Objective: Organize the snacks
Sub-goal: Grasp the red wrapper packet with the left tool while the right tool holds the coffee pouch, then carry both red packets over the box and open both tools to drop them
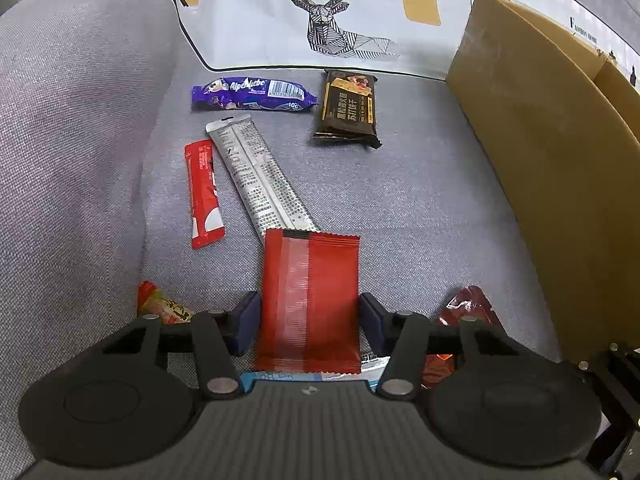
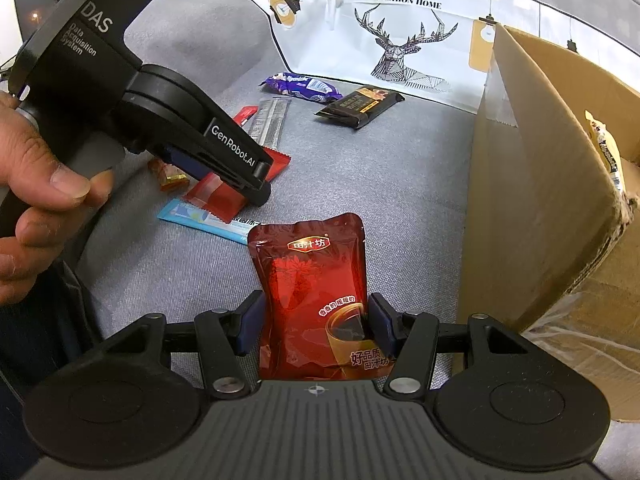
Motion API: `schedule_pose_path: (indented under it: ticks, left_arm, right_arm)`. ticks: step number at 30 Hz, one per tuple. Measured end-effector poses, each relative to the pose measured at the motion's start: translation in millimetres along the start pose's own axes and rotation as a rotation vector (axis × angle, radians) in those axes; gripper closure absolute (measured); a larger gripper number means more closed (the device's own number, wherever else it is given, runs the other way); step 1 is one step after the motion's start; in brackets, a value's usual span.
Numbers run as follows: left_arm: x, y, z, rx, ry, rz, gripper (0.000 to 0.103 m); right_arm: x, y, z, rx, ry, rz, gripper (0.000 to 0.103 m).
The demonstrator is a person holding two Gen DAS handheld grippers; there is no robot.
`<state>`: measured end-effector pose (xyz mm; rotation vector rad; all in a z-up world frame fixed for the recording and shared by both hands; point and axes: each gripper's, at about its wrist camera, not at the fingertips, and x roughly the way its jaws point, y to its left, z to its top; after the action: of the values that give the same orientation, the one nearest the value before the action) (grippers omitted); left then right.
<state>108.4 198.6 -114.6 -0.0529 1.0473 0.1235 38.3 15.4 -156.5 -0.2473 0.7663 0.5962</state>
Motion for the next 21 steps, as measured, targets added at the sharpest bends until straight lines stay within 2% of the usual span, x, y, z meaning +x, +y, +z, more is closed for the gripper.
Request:
schedule_pose_path:
  ticks: [6,15,21]
  left_arm:
    - [-2.5,-0.7,-1.0,-0.007,-0.013,0.000,0.052]
    - [-14.4,1.8,-2.8,-0.025,-0.065,-0.011,0.054]
    - [-37.8,10.9,-6.6,-0.078,-0.182,-0.052,0.054]
  right_arm:
    - [-0.4,1.6,-0.2,-0.007,-0.004,-0.005,0.045]
    - [-4.9,-1.7,1.7,0.010,-0.043,-0.020,0.049]
    - [-17.6,-3.8,6.1,0.023,-0.121,-0.011,0.050]
